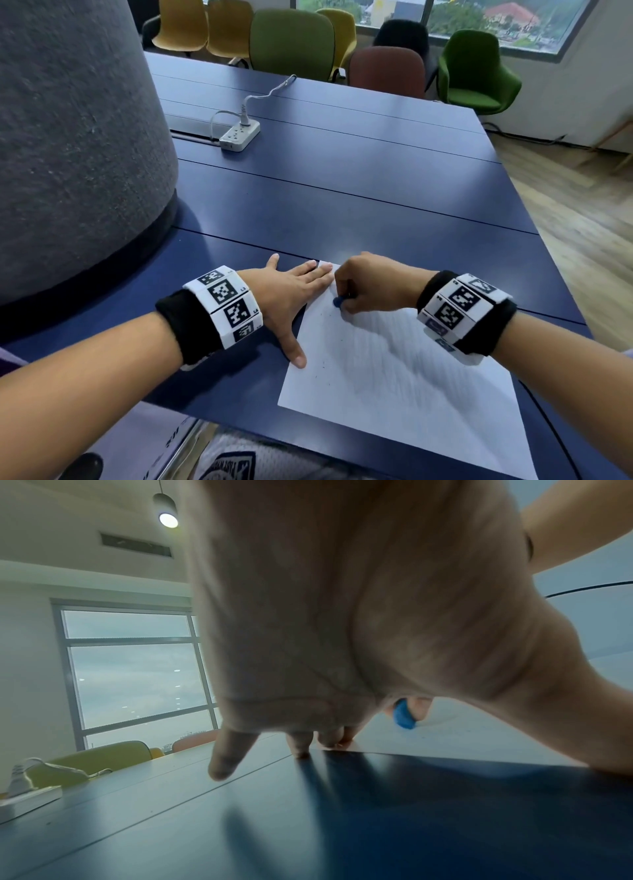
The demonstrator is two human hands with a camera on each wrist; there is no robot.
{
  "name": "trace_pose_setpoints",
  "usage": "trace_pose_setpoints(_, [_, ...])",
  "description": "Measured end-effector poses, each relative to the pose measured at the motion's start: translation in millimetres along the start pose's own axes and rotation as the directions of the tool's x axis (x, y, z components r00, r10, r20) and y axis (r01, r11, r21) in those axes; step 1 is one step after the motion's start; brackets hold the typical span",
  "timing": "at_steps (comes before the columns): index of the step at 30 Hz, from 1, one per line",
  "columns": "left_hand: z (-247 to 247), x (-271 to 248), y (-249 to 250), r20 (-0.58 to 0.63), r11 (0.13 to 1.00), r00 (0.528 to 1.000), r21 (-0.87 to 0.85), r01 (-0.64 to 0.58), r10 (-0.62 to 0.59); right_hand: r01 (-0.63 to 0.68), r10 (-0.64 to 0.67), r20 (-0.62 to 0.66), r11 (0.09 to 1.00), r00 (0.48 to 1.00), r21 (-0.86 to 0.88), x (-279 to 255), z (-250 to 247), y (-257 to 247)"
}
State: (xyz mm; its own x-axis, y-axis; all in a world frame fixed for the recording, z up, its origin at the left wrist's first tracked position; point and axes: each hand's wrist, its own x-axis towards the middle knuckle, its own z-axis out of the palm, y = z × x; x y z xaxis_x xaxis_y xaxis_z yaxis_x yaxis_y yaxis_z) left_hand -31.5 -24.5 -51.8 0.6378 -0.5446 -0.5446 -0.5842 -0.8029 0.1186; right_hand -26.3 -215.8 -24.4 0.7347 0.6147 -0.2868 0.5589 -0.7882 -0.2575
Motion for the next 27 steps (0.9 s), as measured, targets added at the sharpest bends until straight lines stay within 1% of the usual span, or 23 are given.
trace_pose_setpoints(1, [0.4, 0.1, 0.1, -0.001, 1.0, 1.0, -0.006, 0.001, -0.001, -0.007, 0.007, -0.04, 1.0, 0.999, -0.014, 0.7, 0.4, 0.7])
trace_pose_setpoints(2, [0.7, 0.0, 0.0, 0.0, 1.0, 1.0, -0.01, 0.003, -0.003, -0.001, 0.001, -0.039, 1.0, 0.999, 0.002, -0.6, 2.4, -0.8])
trace_pose_setpoints(3, [1.0, -0.1, 0.2, 0.001, 1.0, 1.0, -0.013, 0.005, -0.005, 0.025, -0.025, 0.0, 0.999, 1.0, 0.031, -4.5, 5.4, -4.6])
trace_pose_setpoints(4, [1.4, -0.4, 0.1, 0.006, 1.0, 1.0, -0.016, 0.01, -0.01, 0.056, -0.06, 0.068, 0.997, 0.996, 0.058, -8.8, 8.9, -10.6])
trace_pose_setpoints(6, [1.5, -1.3, 0.8, 0.017, 1.0, 1.0, -0.015, 0.018, -0.018, 0.088, -0.104, 0.189, 0.992, 0.977, 0.089, -15.3, 12.7, -19.8])
trace_pose_setpoints(7, [1.3, -1.5, 0.9, 0.018, 1.0, 1.0, -0.014, 0.02, -0.019, 0.088, -0.104, 0.2, 0.992, 0.974, 0.09, -14.5, 11.1, -21.1])
trace_pose_setpoints(8, [0.9, -2.0, 1.0, 0.018, 1.0, 1.0, -0.013, 0.018, -0.018, 0.077, -0.091, 0.171, 0.993, 0.981, 0.086, -11.7, 8.4, -19.6])
trace_pose_setpoints(10, [0.5, -2.4, 2.1, 0.013, 1.0, 1.0, -0.021, 0.012, -0.011, 0.044, -0.048, 0.059, 0.997, 0.997, 0.066, -7.7, 3.5, -15.4])
trace_pose_setpoints(11, [0.8, -1.8, 2.2, 0.007, 1.0, 1.0, -0.025, 0.009, -0.009, 0.028, -0.03, 0.024, 0.997, 0.999, 0.066, -7.9, 4.3, -14.0])
trace_pose_setpoints(12, [1.1, -1.7, 2.3, 0.007, 1.0, 1.0, -0.022, 0.008, -0.008, 0.024, -0.027, 0.028, 0.996, 0.999, 0.086, -10.6, 6.8, -15.2])
trace_pose_setpoints(13, [0.8, -1.6, 2.5, 0.011, 1.0, 1.0, -0.015, 0.01, -0.01, 0.035, -0.043, 0.071, 0.993, 0.997, 0.11, -14.9, 11.0, -18.1])
trace_pose_setpoints(15, [0.8, -1.8, 2.1, 0.02, 1.0, 1.0, -0.005, 0.018, -0.018, 0.072, -0.104, 0.211, 0.986, 0.972, 0.153, -23.0, 18.1, -26.3])
trace_pose_setpoints(16, [0.6, -2.4, 2.4, 0.023, 1.0, 1.0, -0.004, 0.021, -0.021, 0.08, -0.117, 0.245, 0.984, 0.963, 0.157, -23.6, 18.4, -28.1])
trace_pose_setpoints(17, [0.4, -2.3, 2.2, 0.022, 1.0, 1.0, -0.004, 0.022, -0.022, 0.07, -0.102, 0.233, 0.987, 0.967, 0.143, -21.2, 16.6, -26.9])
trace_pose_setpoints(20, [0.6, -2.3, 2.2, 0.016, 1.0, 1.0, -0.008, 0.016, -0.016, 0.009, -0.019, 0.1, 0.995, 0.995, 0.104, -15.8, 12.7, -21.2])
trace_pose_setpoints(21, [0.8, -2.3, 1.8, 0.015, 1.0, 1.0, -0.009, 0.016, -0.016, 0.023, -0.033, 0.096, 0.994, 0.995, 0.106, -17.0, 14.9, -22.3])
trace_pose_setpoints(22, [1.0, -2.2, 1.8, 0.018, 1.0, 1.0, -0.008, 0.016, -0.016, 0.055, -0.069, 0.124, 0.992, 0.99, 0.115, -20.3, 18.2, -25.7])
trace_pose_setpoints(24, [0.7, -2.9, 1.8, 0.024, 1.0, 1.0, -0.007, 0.021, -0.021, 0.117, -0.148, 0.229, 0.983, 0.962, 0.14, -27.7, 23.1, -34.8])
trace_pose_setpoints(25, [0.4, -2.9, 1.7, 0.023, 1.0, 0.999, -0.004, 0.023, -0.023, 0.127, -0.159, 0.25, 0.982, 0.955, 0.141, -28.5, 22.3, -36.2])
trace_pose_setpoints(27, [0.6, -2.9, 1.0, 0.021, 1.0, 0.999, -0.005, 0.025, -0.025, 0.086, -0.106, 0.194, 0.99, 0.975, 0.109, -23.8, 17.4, -31.2])
